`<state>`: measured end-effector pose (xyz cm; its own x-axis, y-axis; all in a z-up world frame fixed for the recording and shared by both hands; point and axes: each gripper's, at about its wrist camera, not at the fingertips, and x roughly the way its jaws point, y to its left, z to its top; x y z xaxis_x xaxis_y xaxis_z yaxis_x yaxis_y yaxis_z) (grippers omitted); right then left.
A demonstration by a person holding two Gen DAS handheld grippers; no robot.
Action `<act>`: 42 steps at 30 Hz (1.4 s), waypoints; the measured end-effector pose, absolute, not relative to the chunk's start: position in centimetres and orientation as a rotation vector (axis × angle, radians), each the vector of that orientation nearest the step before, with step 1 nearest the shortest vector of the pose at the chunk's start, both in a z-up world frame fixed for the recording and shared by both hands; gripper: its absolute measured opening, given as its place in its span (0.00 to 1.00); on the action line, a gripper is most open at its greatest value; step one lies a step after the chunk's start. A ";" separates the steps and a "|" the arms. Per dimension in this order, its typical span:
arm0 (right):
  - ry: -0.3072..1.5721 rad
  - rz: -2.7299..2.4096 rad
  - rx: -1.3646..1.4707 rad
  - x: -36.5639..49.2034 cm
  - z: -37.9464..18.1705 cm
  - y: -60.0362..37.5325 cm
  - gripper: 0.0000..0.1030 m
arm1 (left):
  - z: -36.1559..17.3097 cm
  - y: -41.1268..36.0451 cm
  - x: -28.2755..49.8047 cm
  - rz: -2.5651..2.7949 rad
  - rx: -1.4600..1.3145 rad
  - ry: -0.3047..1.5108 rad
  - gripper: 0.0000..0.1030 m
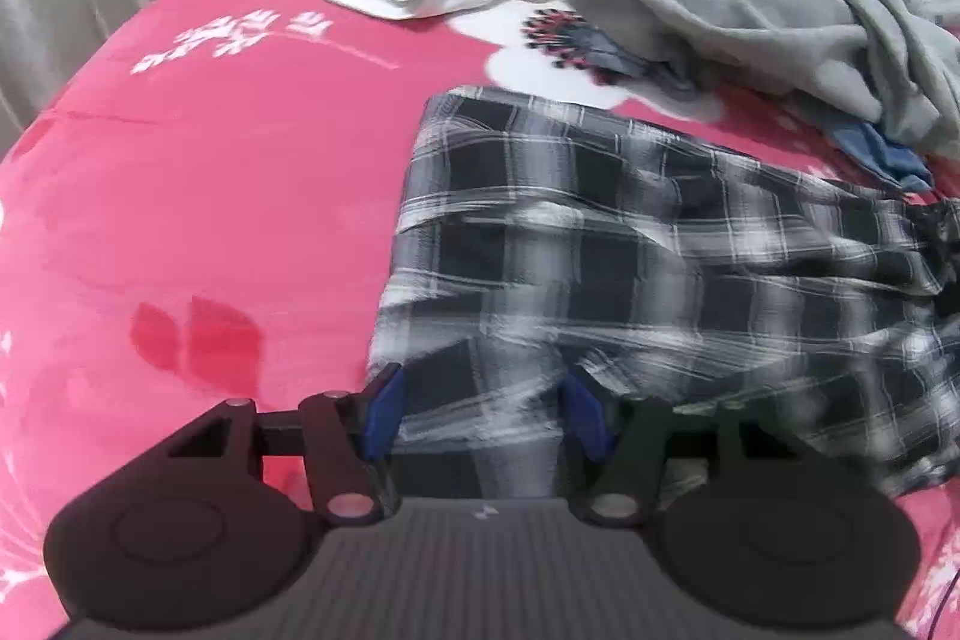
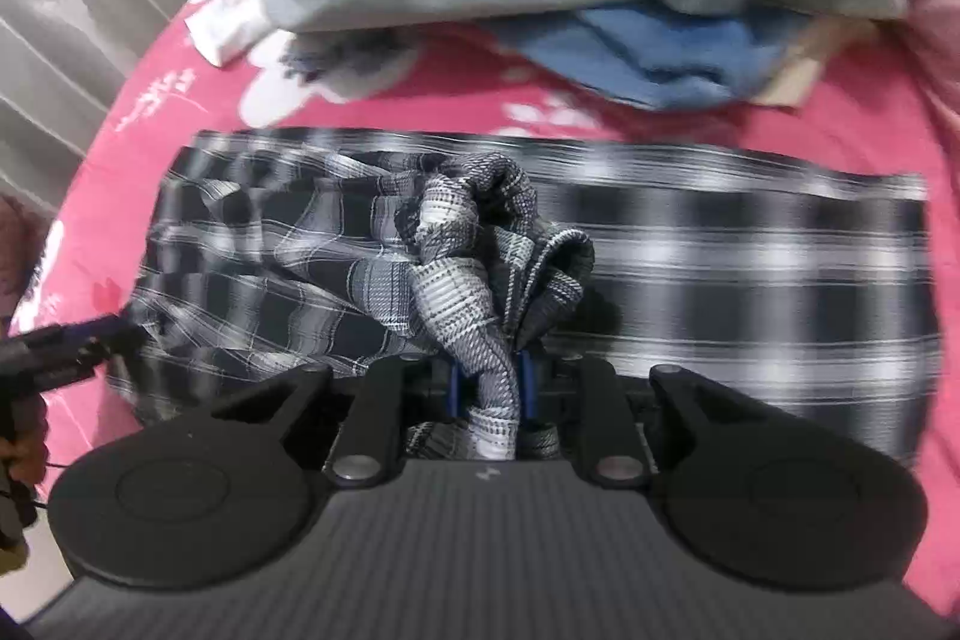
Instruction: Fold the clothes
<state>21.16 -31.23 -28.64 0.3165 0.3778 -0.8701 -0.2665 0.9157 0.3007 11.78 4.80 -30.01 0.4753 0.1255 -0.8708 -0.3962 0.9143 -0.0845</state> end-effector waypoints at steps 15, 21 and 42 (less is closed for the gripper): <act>1.191 0.343 0.084 21.3 -29.3 -41.8 0.15 | -31.0 -3.4 14.3 0.237 -0.124 1.096 0.58; 1.176 0.327 0.075 21.2 -29.2 -44.0 0.15 | -30.4 -4.5 15.1 0.220 -0.097 1.100 0.58; 0.974 0.316 -0.169 17.4 -24.0 -40.9 0.56 | -29.8 -1.6 9.5 0.225 -0.281 1.074 0.61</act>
<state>17.37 -40.88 -24.01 0.5208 0.1873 -0.8329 -0.3378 0.9412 0.0004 9.49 -1.62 -29.85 0.4595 0.0446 -0.8870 -0.3158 0.9417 -0.1163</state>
